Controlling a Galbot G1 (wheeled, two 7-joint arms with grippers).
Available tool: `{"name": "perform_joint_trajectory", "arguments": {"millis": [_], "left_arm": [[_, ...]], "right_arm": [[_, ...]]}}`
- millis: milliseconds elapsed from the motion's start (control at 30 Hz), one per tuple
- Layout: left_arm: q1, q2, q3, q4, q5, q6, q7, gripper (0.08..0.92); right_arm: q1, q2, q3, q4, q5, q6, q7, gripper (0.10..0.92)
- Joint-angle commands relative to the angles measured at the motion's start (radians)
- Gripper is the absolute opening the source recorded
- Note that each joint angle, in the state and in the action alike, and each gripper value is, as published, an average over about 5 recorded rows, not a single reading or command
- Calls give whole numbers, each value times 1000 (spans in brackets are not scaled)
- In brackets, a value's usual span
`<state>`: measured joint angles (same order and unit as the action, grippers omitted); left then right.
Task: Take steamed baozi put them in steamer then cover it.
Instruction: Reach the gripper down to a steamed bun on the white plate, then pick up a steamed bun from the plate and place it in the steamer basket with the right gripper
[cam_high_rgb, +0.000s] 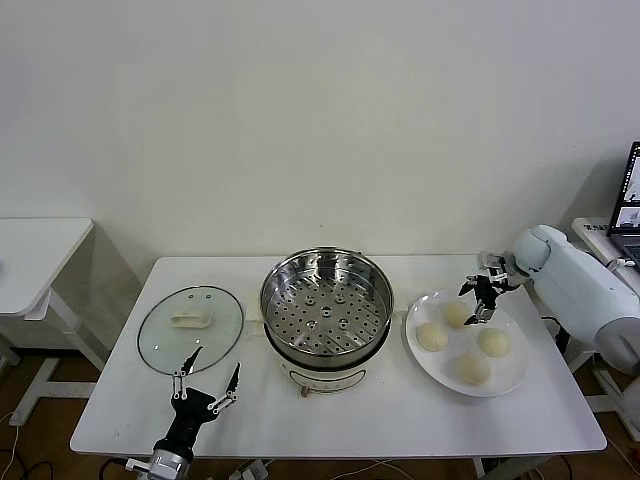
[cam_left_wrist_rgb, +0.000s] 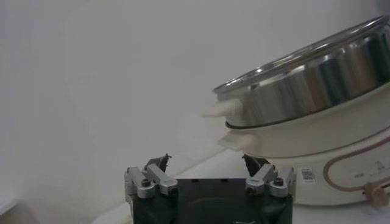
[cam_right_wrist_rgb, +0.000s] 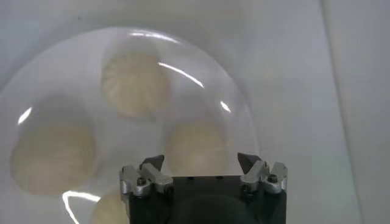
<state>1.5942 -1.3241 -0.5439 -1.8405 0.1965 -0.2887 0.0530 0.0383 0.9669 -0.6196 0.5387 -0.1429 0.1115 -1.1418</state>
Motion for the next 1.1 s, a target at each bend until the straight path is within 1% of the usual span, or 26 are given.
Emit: {"name": "perform_joint_trajectory", "arguments": {"millis": [33, 133, 200, 367, 500, 667, 800, 867, 967, 1100], "left_arm": [[0, 0, 0, 3, 1, -2, 0, 823], [-1, 0, 0, 6, 1, -4, -1, 823], [-1, 0, -1, 7, 1, -4, -3, 823], [-1, 1, -4, 8, 1, -6, -4, 823], [-4, 3, -5, 10, 0, -7, -5, 823], [-10, 6, -2, 10, -1, -6, -6, 823], [-15, 7, 3, 12, -1, -5, -6, 823], [-17, 7, 5, 12, -1, -6, -7, 823], [-17, 7, 7, 9, -1, -6, -9, 823], [-14, 8, 6, 4, -1, -8, -9, 823]], "right_arm": [[7, 49, -8, -69, -51, 10, 9, 823], [5, 54, -10, -66, -51, 12, 13, 820], [4, 56, -13, -61, -51, 12, 14, 802], [5, 46, -30, -35, -49, 12, 11, 718], [23, 15, -62, 27, -33, 12, 7, 686], [117, -61, -147, 190, 6, 49, -12, 678], [259, -110, -254, 351, 43, 180, -51, 679], [321, -118, -296, 425, 53, 244, -63, 679], [407, -118, -359, 532, 71, 298, -66, 679], [509, -82, -422, 636, 67, 374, -62, 673]]}}
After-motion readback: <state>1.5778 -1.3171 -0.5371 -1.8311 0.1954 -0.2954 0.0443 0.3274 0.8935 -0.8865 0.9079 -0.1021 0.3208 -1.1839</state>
